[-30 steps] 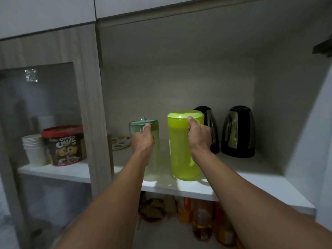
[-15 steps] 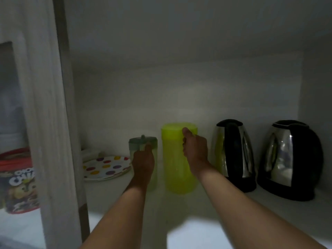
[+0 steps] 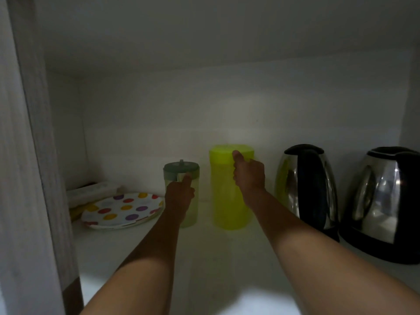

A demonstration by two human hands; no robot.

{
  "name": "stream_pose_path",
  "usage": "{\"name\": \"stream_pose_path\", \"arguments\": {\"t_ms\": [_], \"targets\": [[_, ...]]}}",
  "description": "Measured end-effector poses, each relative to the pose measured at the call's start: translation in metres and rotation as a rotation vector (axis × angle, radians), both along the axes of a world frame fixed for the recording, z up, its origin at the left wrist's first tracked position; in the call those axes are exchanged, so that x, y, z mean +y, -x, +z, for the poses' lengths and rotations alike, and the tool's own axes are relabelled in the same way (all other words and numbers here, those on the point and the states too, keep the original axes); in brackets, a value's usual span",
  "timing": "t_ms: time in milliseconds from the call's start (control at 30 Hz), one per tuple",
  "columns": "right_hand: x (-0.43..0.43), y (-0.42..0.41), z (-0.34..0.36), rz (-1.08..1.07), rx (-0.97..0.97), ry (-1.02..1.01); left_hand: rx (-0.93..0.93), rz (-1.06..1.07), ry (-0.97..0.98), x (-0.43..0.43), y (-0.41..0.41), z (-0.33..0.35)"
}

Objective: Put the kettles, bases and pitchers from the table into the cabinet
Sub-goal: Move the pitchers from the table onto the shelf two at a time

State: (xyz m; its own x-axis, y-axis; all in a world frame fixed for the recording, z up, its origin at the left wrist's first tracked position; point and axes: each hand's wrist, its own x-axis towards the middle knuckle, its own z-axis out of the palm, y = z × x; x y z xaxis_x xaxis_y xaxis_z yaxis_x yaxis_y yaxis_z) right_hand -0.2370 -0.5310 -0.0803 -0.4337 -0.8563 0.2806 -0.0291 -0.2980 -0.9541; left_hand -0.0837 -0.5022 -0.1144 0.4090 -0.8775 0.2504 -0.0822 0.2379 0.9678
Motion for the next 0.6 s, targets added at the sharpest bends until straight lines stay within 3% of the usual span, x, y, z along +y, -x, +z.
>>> {"name": "stream_pose_path", "arguments": {"t_ms": [167, 300, 600], "targets": [[0.017, 0.003, 0.008, 0.029, 0.010, -0.001, -0.018, -0.035, -0.004, -0.001, 0.003, 0.001], [0.030, 0.011, 0.008, 0.065, 0.014, -0.054, -0.138, -0.014, -0.017, -0.004, 0.002, 0.002], [0.054, 0.013, -0.006, 0.006, 0.168, -0.116, -0.261, -0.037, -0.181, 0.010, -0.007, -0.009]]}}
